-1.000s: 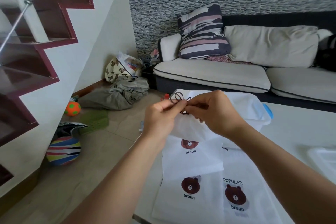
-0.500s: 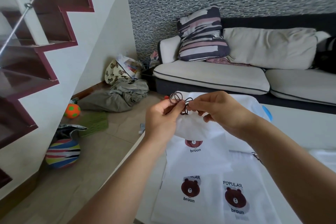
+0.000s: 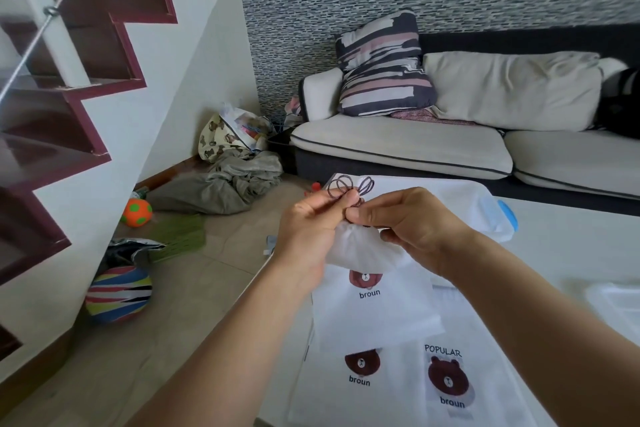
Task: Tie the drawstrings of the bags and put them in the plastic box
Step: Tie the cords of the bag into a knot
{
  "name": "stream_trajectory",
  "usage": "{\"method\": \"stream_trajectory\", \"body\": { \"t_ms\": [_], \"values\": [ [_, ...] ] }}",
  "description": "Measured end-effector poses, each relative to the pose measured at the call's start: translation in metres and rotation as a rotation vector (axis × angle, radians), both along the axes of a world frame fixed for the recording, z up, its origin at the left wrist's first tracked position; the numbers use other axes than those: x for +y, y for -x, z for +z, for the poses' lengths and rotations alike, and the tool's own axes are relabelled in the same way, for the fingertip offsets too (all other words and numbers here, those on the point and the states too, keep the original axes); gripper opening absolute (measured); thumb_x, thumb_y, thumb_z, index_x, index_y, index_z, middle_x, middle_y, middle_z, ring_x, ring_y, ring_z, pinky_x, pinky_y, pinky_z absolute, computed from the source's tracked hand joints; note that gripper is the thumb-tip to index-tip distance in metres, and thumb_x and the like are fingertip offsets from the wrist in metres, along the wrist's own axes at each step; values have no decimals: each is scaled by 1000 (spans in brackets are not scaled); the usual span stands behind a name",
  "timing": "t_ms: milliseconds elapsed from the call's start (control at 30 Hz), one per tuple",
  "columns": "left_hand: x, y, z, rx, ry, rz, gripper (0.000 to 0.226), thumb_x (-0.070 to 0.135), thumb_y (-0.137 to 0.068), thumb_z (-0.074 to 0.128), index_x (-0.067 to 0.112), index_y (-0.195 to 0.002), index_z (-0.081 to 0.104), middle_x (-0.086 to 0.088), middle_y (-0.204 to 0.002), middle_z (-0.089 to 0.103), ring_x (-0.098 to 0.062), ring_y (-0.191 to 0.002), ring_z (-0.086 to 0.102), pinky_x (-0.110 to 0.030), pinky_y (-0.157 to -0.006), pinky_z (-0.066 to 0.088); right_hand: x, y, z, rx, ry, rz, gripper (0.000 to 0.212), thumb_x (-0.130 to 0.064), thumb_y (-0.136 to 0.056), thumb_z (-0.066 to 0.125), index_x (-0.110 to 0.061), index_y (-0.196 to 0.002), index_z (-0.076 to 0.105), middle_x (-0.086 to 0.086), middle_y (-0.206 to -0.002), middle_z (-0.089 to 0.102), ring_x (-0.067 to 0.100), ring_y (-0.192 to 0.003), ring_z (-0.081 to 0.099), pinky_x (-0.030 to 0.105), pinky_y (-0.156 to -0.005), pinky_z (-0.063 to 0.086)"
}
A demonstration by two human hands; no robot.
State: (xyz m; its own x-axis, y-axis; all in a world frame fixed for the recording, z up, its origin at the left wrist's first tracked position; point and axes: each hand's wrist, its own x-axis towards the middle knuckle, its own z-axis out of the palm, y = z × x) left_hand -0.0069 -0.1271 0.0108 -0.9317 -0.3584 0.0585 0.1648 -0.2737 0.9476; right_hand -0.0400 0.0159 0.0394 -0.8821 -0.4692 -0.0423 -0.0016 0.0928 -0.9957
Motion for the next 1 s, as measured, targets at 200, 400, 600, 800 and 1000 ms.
{"method": "stream_trajectory", "body": {
  "t_ms": [200, 400, 600, 800, 1000],
  "values": [
    [-4, -1, -2, 62, 148, 68, 7, 14, -82, 80, 12, -89, 78, -3, -92, 78, -12, -88, 70, -29, -92, 54, -2, 4, -8, 66, 134, -37, 43, -28, -51, 88, -3, -85, 81, 18, -91, 77, 26, -83, 65, 34, -77, 46],
    [-4, -1, -1, 107, 145, 105, 8, 9, -84, 78, 17, -84, 78, 1, -87, 78, -7, -85, 71, -21, -84, 53, 4, 9, -8, 84, 133, 66, 29, -24, -72, 76, -4, -92, 80, 16, -98, 77, 17, -85, 65, 28, -80, 49],
    [-5, -1, 0, 112, 155, 132, 4, 13, -83, 79, 17, -83, 78, -3, -89, 78, -10, -84, 70, -22, -84, 53, 10, 10, -3, 74, 87, 149, 18, -6, -90, 67, 0, -105, 76, 13, -111, 75, 13, -95, 64, 21, -78, 48],
    [-1, -1, -3, 129, 217, 114, 4, 12, -84, 78, 15, -86, 78, 1, -88, 79, -7, -85, 72, -17, -78, 53, 2, 6, -6, 110, 124, -3, 13, -2, -74, 81, 1, -87, 79, 18, -89, 76, 18, -73, 61, 20, -62, 48],
    [-3, -2, -4, 183, 229, 38, 8, 8, -85, 76, 4, -91, 77, -4, -88, 77, -12, -84, 70, -25, -84, 55, 3, 6, 0, 160, 90, -66, 29, 8, -70, 83, 8, -93, 65, 23, -79, 73, 22, -60, 58, 24, -54, 47]
  ]
}}
